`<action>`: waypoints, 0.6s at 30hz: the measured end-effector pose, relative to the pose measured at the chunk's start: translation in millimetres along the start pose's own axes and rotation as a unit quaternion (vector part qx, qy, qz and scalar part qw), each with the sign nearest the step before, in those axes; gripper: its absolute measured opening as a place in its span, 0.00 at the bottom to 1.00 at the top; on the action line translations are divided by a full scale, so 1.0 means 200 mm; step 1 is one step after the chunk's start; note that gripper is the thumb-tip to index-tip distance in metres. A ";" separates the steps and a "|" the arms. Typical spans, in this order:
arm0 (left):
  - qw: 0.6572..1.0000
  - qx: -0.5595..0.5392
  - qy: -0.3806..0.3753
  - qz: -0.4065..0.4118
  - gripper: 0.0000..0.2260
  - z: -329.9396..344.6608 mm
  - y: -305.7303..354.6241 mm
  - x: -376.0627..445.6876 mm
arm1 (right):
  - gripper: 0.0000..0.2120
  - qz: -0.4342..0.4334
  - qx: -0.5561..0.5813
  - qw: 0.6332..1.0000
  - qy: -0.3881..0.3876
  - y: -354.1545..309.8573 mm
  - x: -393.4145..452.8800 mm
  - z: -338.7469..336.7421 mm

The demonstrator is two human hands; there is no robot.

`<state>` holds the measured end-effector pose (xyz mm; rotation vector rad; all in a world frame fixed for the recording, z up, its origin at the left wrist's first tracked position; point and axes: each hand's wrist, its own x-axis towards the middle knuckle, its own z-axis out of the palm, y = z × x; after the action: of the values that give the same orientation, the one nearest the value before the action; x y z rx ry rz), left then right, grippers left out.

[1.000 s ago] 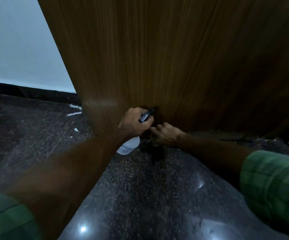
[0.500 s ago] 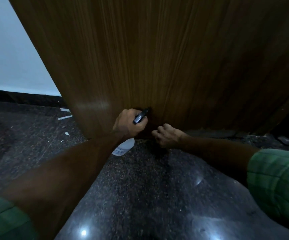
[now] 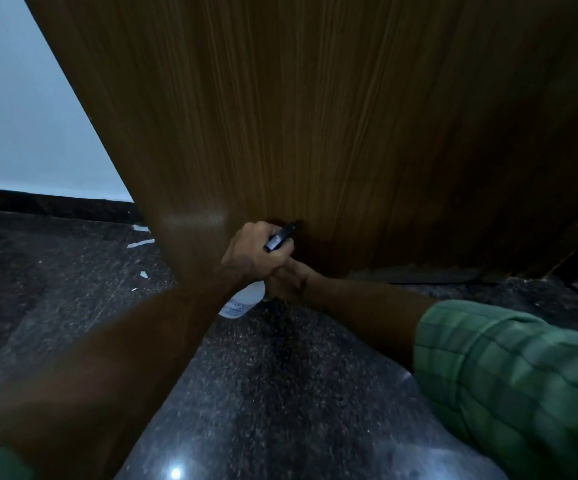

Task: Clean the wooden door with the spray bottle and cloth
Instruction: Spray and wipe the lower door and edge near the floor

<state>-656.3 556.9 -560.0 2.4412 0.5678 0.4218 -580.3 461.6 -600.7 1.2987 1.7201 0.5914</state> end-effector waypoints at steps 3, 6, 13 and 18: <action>1.000 0.008 0.003 -0.005 0.14 0.00 0.01 0.02 | 0.23 0.008 0.040 0.999 -0.019 -0.01 -0.10 0.18; 1.000 0.010 -0.006 -0.005 0.16 0.05 0.04 0.04 | 0.25 -0.002 0.073 0.996 -0.056 -0.02 -0.28 0.42; 0.999 -0.010 -0.028 0.022 0.19 0.17 0.16 0.09 | 0.21 0.013 0.016 0.998 -0.063 0.00 -0.67 0.79; 0.999 -0.021 -0.013 0.030 0.19 0.26 0.25 0.11 | 0.19 0.017 0.044 0.999 -0.001 -0.02 -0.54 0.79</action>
<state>-600.2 505.7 -566.3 2.4256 0.4703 0.4211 -440.3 340.0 -645.7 1.3911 1.7429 0.5398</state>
